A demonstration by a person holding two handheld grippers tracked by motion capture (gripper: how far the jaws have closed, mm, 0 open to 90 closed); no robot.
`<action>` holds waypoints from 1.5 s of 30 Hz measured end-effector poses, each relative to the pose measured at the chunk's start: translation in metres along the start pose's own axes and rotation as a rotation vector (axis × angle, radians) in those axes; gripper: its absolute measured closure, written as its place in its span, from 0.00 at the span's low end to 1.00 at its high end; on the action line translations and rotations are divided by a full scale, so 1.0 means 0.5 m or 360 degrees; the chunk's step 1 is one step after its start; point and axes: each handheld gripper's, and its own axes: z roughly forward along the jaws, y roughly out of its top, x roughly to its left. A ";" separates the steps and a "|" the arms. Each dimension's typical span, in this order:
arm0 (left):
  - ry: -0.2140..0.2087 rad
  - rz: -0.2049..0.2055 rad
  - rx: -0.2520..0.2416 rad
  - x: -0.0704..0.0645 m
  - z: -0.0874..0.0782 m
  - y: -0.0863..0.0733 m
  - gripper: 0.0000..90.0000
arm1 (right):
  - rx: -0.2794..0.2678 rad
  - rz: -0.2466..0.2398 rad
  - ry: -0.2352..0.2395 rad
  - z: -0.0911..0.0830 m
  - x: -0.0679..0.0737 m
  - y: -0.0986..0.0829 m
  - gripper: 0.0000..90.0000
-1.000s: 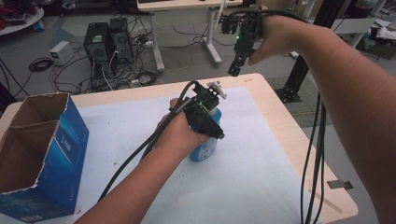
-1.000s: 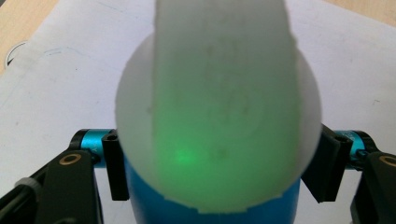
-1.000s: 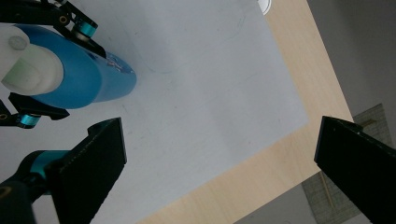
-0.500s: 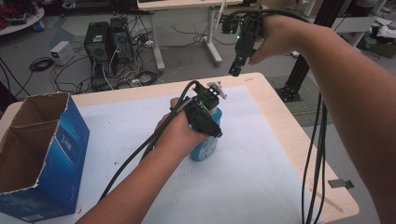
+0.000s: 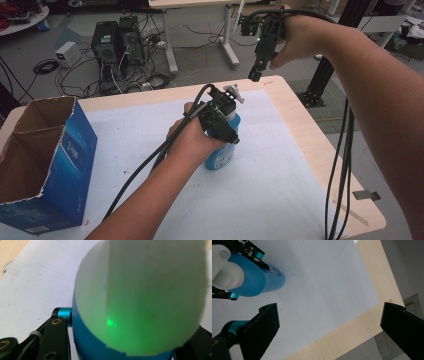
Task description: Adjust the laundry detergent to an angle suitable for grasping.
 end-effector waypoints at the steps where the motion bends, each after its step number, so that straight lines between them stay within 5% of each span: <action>1: -0.0003 0.0013 0.0004 0.000 -0.002 0.000 0.48 | 0.0005 -0.0001 0.0001 0.000 0.001 -0.001 0.01; 9: -0.0081 0.0049 -0.0054 -0.004 -0.047 -0.003 0.48 | 0.0001 0.0003 0.0005 -0.002 0.003 -0.003 0.01; 21: -0.0133 0.0227 -0.0058 -0.003 -0.155 -0.045 0.48 | -0.0022 -0.0074 0.0027 0.009 0.020 0.033 0.01; 25: -0.0147 0.0352 -0.0015 -0.006 -0.188 -0.064 0.48 | -0.0017 -0.0123 0.0046 0.020 0.031 0.052 0.01; 40: -0.0370 0.0578 -0.0012 -0.022 -0.268 -0.151 0.48 | 0.0005 -0.0328 0.0120 0.073 0.097 0.108 0.01; 45: -0.0559 0.0724 -0.0006 -0.031 -0.281 -0.180 0.48 | 0.0017 -0.0331 0.0157 0.101 0.106 0.110 0.01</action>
